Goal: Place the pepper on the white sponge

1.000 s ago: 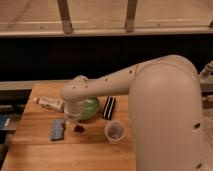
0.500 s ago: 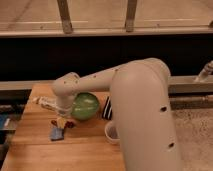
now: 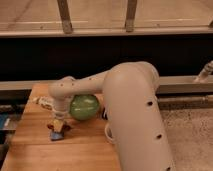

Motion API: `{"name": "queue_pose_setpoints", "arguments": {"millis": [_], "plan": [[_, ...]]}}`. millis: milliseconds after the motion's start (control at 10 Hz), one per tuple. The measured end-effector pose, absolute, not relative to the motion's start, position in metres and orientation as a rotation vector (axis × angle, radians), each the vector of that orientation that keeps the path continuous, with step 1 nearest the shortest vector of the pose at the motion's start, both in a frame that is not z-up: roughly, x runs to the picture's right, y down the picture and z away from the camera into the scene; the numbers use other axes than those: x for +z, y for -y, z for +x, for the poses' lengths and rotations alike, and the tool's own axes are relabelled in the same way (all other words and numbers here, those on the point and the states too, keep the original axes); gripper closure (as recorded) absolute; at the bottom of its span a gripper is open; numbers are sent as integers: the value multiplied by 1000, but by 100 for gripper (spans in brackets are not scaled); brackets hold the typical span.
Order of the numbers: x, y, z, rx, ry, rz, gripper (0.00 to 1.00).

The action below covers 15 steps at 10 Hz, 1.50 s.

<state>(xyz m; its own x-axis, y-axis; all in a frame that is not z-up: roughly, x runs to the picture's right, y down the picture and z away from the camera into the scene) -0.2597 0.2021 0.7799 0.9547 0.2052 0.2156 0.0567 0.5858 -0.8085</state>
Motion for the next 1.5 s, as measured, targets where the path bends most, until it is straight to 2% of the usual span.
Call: {"name": "queue_pose_setpoints", "arguments": {"millis": [200,500,700,900,1100,1500], "plan": [[785,-208,-266,74,305,-965,98],[788,-209,-267,61,315,-972,77],[784,-207,-269,51,321,-972,61],[783,-208,-269,46,324,-980,39],[783,-208,-270,43,324,-987,22],[783,-209,-270,42,325,-990,20]]}}
